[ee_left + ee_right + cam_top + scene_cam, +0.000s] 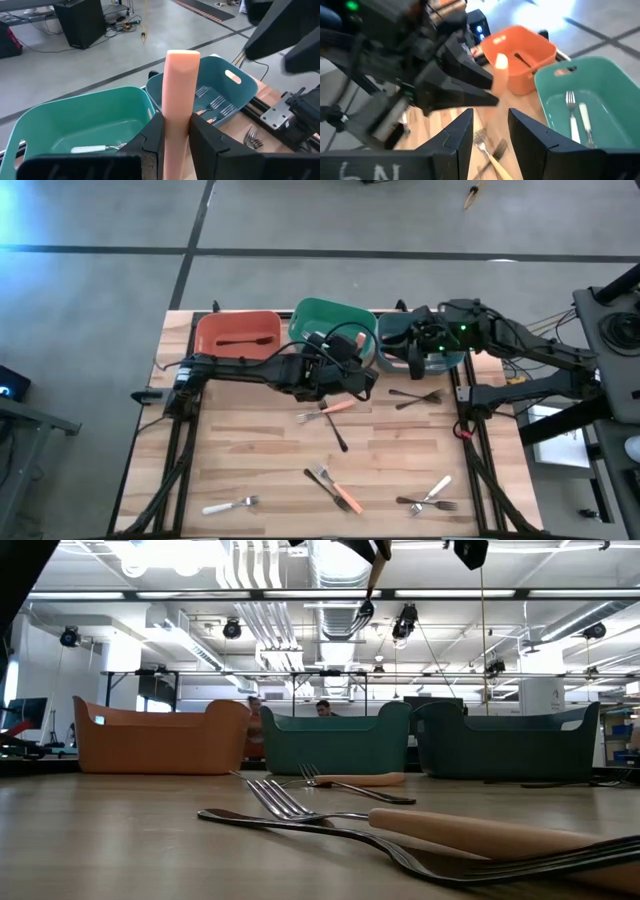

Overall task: Sort silverware by color (type)
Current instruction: Put the light orange fork into the blue bin, then put the white fork into the green bin

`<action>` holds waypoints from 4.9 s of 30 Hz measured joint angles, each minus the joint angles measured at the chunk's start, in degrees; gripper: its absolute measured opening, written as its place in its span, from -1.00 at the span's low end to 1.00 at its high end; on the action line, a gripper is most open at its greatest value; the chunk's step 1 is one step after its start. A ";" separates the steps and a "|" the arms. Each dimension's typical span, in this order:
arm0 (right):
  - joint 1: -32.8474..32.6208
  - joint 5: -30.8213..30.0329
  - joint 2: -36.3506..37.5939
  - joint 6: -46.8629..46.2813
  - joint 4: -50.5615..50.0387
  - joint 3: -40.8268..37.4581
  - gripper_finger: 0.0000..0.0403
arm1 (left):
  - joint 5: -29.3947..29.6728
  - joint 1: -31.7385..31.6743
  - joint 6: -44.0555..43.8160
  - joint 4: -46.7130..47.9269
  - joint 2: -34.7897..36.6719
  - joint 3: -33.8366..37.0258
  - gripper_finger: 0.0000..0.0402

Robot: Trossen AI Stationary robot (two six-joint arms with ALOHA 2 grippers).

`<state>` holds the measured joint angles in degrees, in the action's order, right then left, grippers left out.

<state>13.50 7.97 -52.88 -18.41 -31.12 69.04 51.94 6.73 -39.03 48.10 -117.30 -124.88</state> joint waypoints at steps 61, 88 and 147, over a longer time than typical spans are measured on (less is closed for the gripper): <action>0.40 0.02 -9.16 1.53 13.24 0.07 -0.79 | -0.41 -0.61 0.37 -3.57 -0.13 0.07 -0.47; 12.43 -21.63 -6.99 21.51 -14.93 7.37 -0.79 | -1.92 -0.88 1.19 -1.94 0.11 0.07 0.05; 17.01 1.24 -3.14 15.43 -33.70 4.81 -0.35 | -69.57 32.44 -29.03 16.32 1.09 32.55 -0.05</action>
<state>30.51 9.20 -56.02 -2.98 -64.82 73.84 -17.63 39.17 -68.06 64.42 -116.20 -92.33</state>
